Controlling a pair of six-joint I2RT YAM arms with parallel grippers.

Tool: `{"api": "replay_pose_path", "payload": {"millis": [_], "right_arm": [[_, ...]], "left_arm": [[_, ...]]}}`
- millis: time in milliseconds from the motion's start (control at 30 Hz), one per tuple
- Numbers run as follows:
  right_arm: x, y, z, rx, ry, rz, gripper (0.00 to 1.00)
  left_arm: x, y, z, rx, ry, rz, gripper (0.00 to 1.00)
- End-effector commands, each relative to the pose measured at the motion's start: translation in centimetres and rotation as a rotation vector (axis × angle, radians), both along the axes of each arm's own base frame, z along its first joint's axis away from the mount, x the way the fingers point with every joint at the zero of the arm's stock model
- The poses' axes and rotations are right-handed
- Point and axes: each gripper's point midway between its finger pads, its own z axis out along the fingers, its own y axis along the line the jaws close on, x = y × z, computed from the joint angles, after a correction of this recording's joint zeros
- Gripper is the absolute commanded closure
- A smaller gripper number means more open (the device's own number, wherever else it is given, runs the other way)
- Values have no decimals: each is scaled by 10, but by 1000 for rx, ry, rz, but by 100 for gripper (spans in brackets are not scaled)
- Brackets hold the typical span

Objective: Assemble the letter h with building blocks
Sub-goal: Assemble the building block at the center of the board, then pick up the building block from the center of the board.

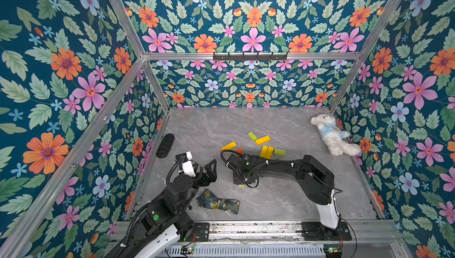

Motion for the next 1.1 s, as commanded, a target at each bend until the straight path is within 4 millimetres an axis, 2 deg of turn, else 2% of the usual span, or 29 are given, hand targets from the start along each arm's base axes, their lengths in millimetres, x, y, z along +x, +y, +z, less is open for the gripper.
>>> {"api": "replay_pose_path", "payload": {"millis": [0, 267, 467, 600, 733, 800, 933, 1067], "right_arm": [[-2, -15, -8, -66, 10, -18, 62], [-1, -12, -6, -52, 1, -14, 54], [5, -8, 7, -30, -35, -3, 47], [16, -6, 36, -5, -115, 10, 39], [29, -7, 85, 49, -234, 24, 36], [33, -15, 107, 77, -273, 18, 36], [35, -47, 139, 169, -310, -25, 37], [28, -83, 145, 214, -325, -74, 37]], "left_arm": [[1, 3, 3, 2, -9, 17, 1], [2, 2, 3, 2, -9, 16, 1], [2, 2, 3, 2, -6, 17, 1], [3, 1, 4, 1, -5, 20, 1], [5, 2, 4, 7, -2, 29, 1], [6, 0, 3, 15, 5, 32, 1], [14, -13, -7, 38, 38, 12, 0], [26, -37, -25, 78, 97, -24, 1]]}}
